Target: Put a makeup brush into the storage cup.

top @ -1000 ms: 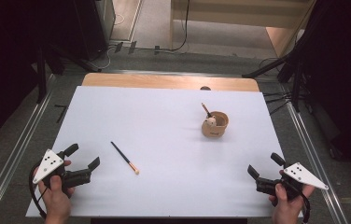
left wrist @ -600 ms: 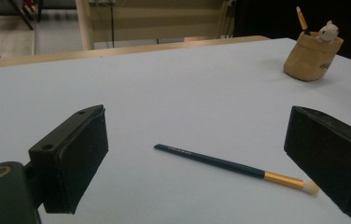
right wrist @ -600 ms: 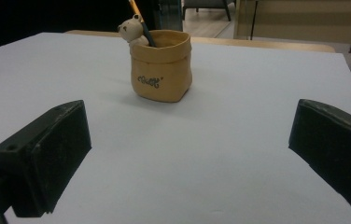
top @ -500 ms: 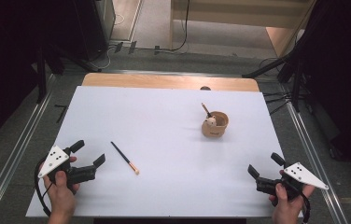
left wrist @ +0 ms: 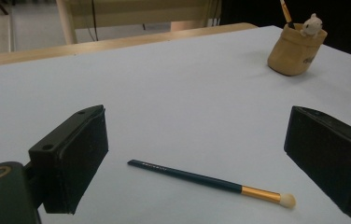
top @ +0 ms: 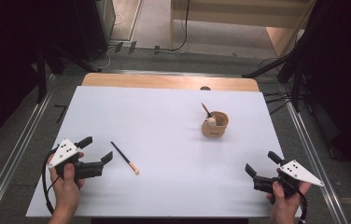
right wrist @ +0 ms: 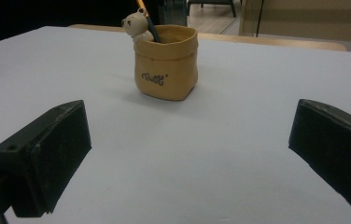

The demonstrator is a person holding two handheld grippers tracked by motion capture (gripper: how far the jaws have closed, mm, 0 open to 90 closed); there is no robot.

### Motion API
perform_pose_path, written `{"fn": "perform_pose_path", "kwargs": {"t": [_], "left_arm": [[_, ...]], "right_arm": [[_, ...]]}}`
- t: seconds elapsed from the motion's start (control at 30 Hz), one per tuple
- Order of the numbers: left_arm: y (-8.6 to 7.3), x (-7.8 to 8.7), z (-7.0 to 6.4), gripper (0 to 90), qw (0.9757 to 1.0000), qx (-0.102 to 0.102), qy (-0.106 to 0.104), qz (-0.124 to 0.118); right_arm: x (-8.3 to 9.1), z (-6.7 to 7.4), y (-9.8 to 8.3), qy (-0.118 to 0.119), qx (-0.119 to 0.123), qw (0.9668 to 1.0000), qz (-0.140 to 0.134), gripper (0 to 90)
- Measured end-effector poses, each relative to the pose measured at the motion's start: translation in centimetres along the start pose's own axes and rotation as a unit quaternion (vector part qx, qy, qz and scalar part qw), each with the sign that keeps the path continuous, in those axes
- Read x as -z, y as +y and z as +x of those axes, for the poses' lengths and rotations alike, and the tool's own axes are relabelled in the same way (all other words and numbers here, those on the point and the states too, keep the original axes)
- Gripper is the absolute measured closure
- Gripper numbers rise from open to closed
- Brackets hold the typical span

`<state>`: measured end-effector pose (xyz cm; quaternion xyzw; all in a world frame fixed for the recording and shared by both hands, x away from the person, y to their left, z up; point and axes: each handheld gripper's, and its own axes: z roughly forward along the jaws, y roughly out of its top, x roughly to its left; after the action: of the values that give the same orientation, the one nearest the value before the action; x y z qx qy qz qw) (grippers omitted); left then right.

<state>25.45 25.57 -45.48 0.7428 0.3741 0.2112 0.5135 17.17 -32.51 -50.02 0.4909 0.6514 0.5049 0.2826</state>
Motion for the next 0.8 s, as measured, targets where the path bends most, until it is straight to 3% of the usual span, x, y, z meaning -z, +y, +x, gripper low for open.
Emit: {"fn": "perform_pose_path", "kwargs": {"t": [0.23,0.33,0.5,0.73,0.77,0.8], "left_arm": [[0.3,-1.1,-0.4,6.6,0.9986,0.013,0.005,0.050],[0.2,-1.9,-0.7,6.6,0.9964,0.017,0.014,0.082],[0.0,-3.1,-1.2,6.6,0.9940,0.021,0.018,0.106],[0.8,-4.6,-1.6,6.5,0.9851,0.026,0.038,0.166],[0.8,-4.6,-1.6,6.5,0.9851,0.026,0.038,0.166],[1.0,-5.0,-1.6,6.5,0.9821,0.029,0.037,0.182]], "right_arm": [[0.1,-0.1,0.2,0.001,0.000,1.0000,-0.003,0.0],[0.0,-0.1,0.2,0.001,0.000,1.0000,-0.001,0.0],[-0.2,0.0,0.1,0.001,0.003,1.0000,0.002,0.0],[0.1,-0.1,0.1,-0.002,0.003,1.0000,0.001,0.0],[0.1,-0.1,0.1,-0.002,0.002,1.0000,0.002,0.0],[0.1,-0.1,0.0,-0.002,0.003,1.0000,0.002,0.0]]}}
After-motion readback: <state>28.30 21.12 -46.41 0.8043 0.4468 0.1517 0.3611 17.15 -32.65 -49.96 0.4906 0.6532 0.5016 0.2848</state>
